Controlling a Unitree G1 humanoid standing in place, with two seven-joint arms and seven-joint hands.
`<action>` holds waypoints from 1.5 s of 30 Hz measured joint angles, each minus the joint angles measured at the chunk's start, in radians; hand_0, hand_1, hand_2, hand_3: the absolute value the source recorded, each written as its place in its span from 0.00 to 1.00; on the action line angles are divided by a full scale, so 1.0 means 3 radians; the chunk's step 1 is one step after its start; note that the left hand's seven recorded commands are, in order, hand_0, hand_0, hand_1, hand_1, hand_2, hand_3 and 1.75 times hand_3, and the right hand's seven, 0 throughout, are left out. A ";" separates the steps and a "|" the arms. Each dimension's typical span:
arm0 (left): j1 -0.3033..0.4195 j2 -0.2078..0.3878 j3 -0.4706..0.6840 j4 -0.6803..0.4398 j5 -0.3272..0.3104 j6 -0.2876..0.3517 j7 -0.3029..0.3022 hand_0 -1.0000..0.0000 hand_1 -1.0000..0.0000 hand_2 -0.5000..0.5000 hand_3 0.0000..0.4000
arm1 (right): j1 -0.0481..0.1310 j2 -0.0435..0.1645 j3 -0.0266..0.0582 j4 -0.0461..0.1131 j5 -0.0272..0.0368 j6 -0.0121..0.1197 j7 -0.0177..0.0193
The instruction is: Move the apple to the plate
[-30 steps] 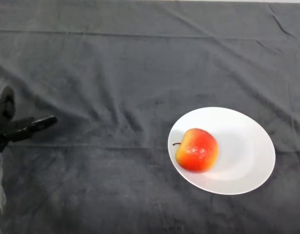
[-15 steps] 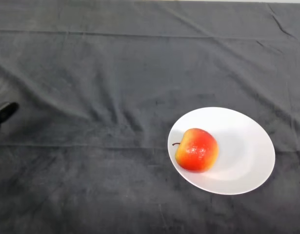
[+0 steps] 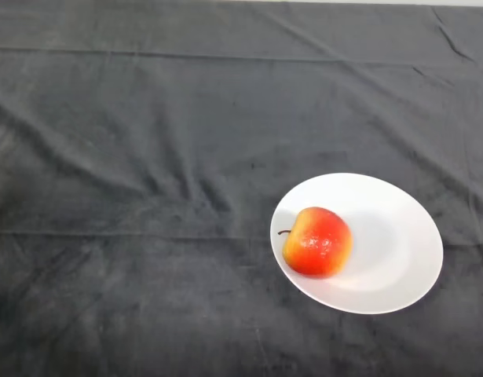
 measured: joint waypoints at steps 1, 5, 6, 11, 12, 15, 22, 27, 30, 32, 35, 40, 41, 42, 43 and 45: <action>0.0001 0.0000 0.0010 0.0000 0.0000 0.0000 0.0007 1.00 1.00 0.50 0.00 | 0.0000 0.0000 0.0000 0.0000 0.0000 0.0000 0.0000; 0.0021 0.0006 0.0134 0.0000 -0.0009 0.0000 0.0043 1.00 1.00 0.50 0.00 | 0.0000 0.0002 0.0000 0.0000 0.0000 0.0000 0.0000; 0.0033 0.0010 0.0138 0.0000 -0.0012 0.0000 0.0056 1.00 1.00 0.50 0.00 | 0.0000 0.0002 0.0001 0.0000 -0.0001 -0.0001 0.0000; 0.0126 0.0015 0.0255 0.0000 -0.0031 0.0000 0.0137 1.00 1.00 0.50 0.00 | 0.0000 0.0004 0.0001 0.0001 -0.0001 -0.0001 0.0000; 0.0138 0.0017 0.0267 0.0001 -0.0032 0.0000 0.0152 1.00 1.00 0.50 0.00 | 0.0001 0.0004 0.0001 0.0003 -0.0001 -0.0001 0.0000; 0.0140 0.0017 0.0327 0.0004 -0.0033 0.0000 0.0178 1.00 1.00 0.50 0.00 | 0.0001 0.0005 0.0001 0.0008 0.0000 -0.0001 0.0000; 0.0139 0.0018 0.0355 0.0004 -0.0033 0.0000 0.0227 1.00 1.00 0.50 0.00 | 0.0001 0.0005 0.0002 0.0008 0.0000 -0.0001 0.0000; 0.0139 0.0018 0.0355 0.0004 -0.0025 0.0000 0.0242 1.00 1.00 0.50 0.00 | 0.0001 0.0005 0.0002 0.0008 0.0000 -0.0001 0.0000; 0.0139 0.0018 0.0355 0.0004 0.0002 0.0000 0.0251 1.00 1.00 0.50 0.00 | 0.0001 0.0005 0.0002 0.0008 0.0000 -0.0001 0.0000; 0.0139 0.0018 0.0355 0.0004 0.0023 0.0000 0.0252 1.00 1.00 0.50 0.00 | 0.0001 0.0005 0.0002 0.0008 0.0000 -0.0001 0.0000; 0.0139 0.0018 0.0353 0.0004 0.0052 0.0000 0.0252 1.00 1.00 0.50 0.00 | 0.0001 0.0005 0.0002 0.0008 0.0000 -0.0001 0.0000; 0.0139 0.0018 0.0353 0.0004 0.0110 0.0000 0.0259 1.00 1.00 0.50 0.00 | 0.0001 0.0005 0.0002 0.0008 0.0000 -0.0001 0.0000; 0.0139 0.0018 0.0353 0.0004 0.0121 0.0000 0.0261 1.00 1.00 0.50 0.00 | 0.0001 0.0005 0.0002 0.0008 0.0000 -0.0001 0.0000; 0.0139 0.0018 0.0353 0.0004 0.0135 0.0000 0.0263 1.00 1.00 0.50 0.00 | 0.0001 0.0005 0.0002 0.0008 0.0000 -0.0001 0.0000; 0.0139 0.0018 0.0353 0.0004 0.0154 0.0000 0.0264 1.00 1.00 0.50 0.00 | 0.0001 0.0005 0.0002 0.0008 0.0000 -0.0001 0.0000; 0.0139 0.0018 0.0353 0.0004 0.0164 0.0000 0.0265 1.00 1.00 0.50 0.00 | 0.0001 0.0005 0.0002 0.0008 0.0000 -0.0001 0.0000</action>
